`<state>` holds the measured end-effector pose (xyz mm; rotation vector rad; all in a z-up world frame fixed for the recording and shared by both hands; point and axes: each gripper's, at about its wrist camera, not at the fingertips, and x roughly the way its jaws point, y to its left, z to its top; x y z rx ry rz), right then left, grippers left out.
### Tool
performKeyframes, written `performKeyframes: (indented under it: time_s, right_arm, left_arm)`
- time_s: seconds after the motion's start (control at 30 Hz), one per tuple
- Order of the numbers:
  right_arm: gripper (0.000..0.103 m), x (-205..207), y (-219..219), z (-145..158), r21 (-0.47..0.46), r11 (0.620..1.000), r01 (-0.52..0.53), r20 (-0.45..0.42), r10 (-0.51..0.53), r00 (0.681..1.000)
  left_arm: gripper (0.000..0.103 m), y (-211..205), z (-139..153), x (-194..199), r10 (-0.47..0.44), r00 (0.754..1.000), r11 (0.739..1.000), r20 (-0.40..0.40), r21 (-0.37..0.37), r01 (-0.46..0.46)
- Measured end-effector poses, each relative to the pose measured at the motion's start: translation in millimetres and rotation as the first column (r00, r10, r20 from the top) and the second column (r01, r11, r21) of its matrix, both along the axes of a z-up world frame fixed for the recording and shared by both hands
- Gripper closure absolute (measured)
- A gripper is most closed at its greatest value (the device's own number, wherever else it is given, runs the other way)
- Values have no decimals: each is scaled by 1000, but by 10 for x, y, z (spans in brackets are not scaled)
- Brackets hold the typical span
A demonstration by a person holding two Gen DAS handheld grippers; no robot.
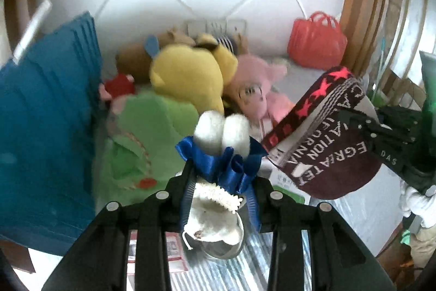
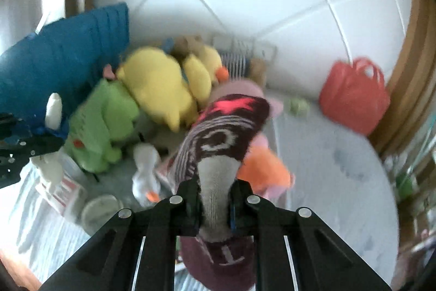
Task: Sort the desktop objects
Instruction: 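Grasp the white plush with blue ruffle with the left tool while the right holds the hat, then carry the ruffle plush with the left tool while the right carries the hat to the bin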
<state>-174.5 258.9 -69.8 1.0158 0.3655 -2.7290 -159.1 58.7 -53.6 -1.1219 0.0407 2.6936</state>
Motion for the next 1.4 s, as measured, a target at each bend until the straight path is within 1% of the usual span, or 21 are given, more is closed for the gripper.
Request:
performKeyframes:
  time_s: [0.17, 0.27, 0.33, 0.4, 0.57, 0.67, 0.77, 0.8, 0.83, 0.87, 0.93, 1.03, 1.13, 1.23, 1.3, 1.33, 1.4]
  right_arm:
    - [89, 52, -242, 613, 27, 997, -79, -121, 81, 989]
    - [89, 106, -412, 945, 44, 990, -131, -194, 137, 971]
    - [89, 118, -566, 1179, 50, 983, -177, -240, 183, 953]
    - [89, 144, -779, 1474, 61, 971, -230, -292, 237, 927]
    - [89, 53, -1415, 2166, 49, 931, -360, -380, 351, 856]
    - [89, -68, -1920, 2607, 20, 901, -432, -425, 399, 812]
    - [89, -153, -2328, 2931, -11, 874, -486, -464, 426, 777]
    - [89, -200, -2492, 2943, -19, 868, -497, -460, 434, 775]
    - [89, -259, -2665, 2874, -23, 866, -500, -439, 441, 783]
    - [89, -318, -2838, 2805, -27, 863, -504, -418, 448, 790]
    - [89, -436, -3184, 2667, -35, 859, -510, -375, 462, 804]
    - [89, -613, -3703, 2460, -49, 853, -519, -310, 481, 820]
    - [89, -790, -4222, 2253, -62, 847, -527, -243, 500, 831]
    - [89, -967, -4741, 2046, -77, 842, -534, -176, 516, 838]
    - [89, -1092, -4907, 1841, -82, 852, -517, -113, 507, 855]
    - [89, -1156, -4962, 1729, -83, 860, -504, -78, 499, 863]
    - [89, -1284, -5072, 1503, -84, 874, -479, -9, 480, 877]
  left_arm:
    - [70, -120, 416, 91, 34, 996, 999, -83, 10, -33]
    - [70, -196, 672, 141, 57, 989, 998, -138, 14, -55]
    - [70, -326, 911, 186, 85, 978, 996, -188, 12, -84]
    - [70, -463, 1157, 231, 114, 964, 993, -239, 11, -114]
    - [70, -1214, 1483, 148, 204, 943, 976, -264, -20, -217]
    - [70, -1673, 1672, 94, 258, 925, 960, -278, -39, -279]
    - [70, -2133, 1861, 40, 309, 905, 939, -293, -56, -339]
    - [70, -2286, 1924, 22, 326, 897, 931, -299, -61, -359]
    - [70, -2439, 1987, 4, 343, 889, 923, -304, -67, -379]
    - [70, -2599, 1981, -35, 354, 887, 918, -296, -73, -391]
    - [70, -2921, 1940, -122, 375, 885, 908, -275, -86, -411]
    - [70, -3417, 1801, -276, 399, 890, 900, -222, -89, -426]
    - [70, -3808, 1564, -518, 405, 899, 902, -164, -90, -423]
    - [70, -4052, 1317, -746, 404, 909, 907, -103, -82, -412]
    - [70, -4193, 1157, -882, 399, 916, 912, -53, -82, -402]
    - [67, -4244, 1081, -943, 393, 919, 915, -27, -85, -394]
    - [55, -4301, 950, -1036, 386, 922, 918, 10, -98, -384]
